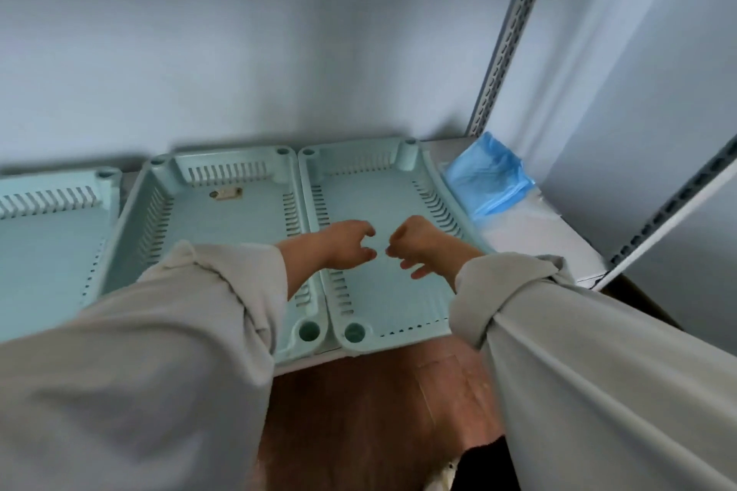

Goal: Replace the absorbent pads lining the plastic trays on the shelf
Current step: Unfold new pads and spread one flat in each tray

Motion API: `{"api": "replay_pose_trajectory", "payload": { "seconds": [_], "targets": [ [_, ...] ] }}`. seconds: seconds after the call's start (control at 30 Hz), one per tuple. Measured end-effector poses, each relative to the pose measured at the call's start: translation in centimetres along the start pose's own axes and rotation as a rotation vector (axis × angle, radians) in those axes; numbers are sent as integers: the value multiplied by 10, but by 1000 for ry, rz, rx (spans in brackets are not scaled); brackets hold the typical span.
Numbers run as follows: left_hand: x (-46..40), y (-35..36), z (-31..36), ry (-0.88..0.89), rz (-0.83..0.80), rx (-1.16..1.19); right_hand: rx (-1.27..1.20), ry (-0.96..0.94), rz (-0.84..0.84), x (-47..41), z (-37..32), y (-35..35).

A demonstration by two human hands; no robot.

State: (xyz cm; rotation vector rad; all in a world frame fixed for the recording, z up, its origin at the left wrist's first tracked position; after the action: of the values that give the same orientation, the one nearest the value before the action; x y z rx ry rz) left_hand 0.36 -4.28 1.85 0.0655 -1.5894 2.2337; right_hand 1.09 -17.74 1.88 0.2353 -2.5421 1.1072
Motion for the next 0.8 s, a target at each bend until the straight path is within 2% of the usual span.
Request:
{"api": "replay_pose_trajectory", "payload": {
  "seconds": [0.2, 0.4, 0.53, 0.67, 0.73, 0.8],
  "targets": [
    [-57, 25, 26, -38, -16, 3, 139, -55, 177, -27, 37, -40],
    [-96, 37, 41, -121, -88, -2, 126, -73, 344, -51, 56, -85],
    [-107, 48, 40, -199, -146, -199, 182, -85, 420, -70, 55, -105],
    [-123, 49, 45, -209, -183, -284, 254, -98, 594, -90, 53, -116],
    [-126, 48, 51, -203, -188, -324, 325, -59, 712, -99, 54, -123],
    [-130, 47, 54, -186, -170, -360, 252, 40, 764, -108, 59, -131]
  ]
}}
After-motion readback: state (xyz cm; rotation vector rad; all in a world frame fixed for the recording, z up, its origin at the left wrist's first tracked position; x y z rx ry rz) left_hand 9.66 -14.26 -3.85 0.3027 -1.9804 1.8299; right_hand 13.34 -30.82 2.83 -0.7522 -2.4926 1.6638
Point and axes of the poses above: each hand's wrist, its own x-axis away from the middle knuckle, its own y-axis out of the palm, z = x × y, the point moved 1 cm from there along -x, towards the middle knuckle, and after that the axes turned 3 degrees about z, right-handed, at the moved point
